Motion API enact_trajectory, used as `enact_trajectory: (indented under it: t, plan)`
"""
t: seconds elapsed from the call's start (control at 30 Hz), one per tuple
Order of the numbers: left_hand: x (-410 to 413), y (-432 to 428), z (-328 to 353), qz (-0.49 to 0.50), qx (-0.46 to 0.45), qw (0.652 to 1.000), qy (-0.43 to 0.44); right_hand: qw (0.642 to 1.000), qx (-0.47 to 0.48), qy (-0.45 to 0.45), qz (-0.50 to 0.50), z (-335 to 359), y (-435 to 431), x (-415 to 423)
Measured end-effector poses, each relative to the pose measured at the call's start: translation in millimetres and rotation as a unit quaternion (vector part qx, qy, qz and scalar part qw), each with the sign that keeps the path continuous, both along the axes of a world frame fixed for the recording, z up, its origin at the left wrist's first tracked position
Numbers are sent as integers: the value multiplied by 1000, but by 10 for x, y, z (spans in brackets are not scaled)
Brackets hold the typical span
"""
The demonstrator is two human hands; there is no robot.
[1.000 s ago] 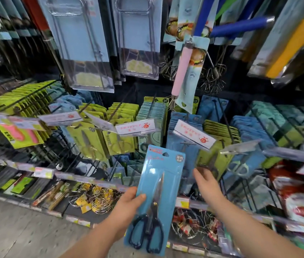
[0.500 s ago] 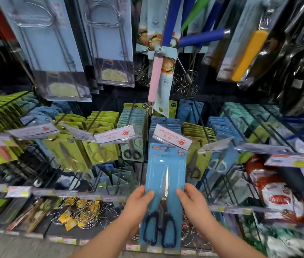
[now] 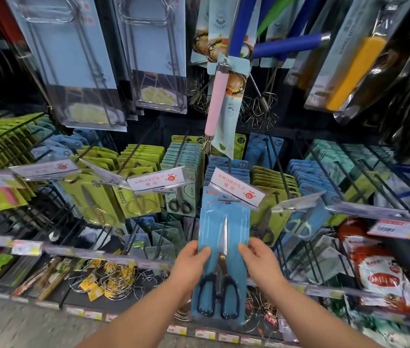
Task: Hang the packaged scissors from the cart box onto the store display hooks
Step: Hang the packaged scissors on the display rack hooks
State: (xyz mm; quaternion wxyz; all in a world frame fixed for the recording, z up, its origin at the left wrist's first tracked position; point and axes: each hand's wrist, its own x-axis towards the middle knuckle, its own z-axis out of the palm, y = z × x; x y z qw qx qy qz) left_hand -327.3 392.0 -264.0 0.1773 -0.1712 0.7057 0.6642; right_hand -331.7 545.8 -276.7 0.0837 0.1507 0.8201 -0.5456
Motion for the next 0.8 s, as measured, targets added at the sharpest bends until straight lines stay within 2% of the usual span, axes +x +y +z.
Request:
enact_trajectory:
  t: [0.13,0.4,0.67,0.8]
  plan:
    - [-285,63,-44,1,-36,999,2,1000,10,1,1,-22,58,-313]
    - [-701,111,-102,-31,-176,984,-1,997,52,-48,22,-180,132,-689]
    - [-912,144,-67,-39,-218,975,-10,992,101,-73,14,-252,144,-891]
    - [-964,158,-19,-37,-205,978,-18,989,118,-85,-11,-221,130,-956]
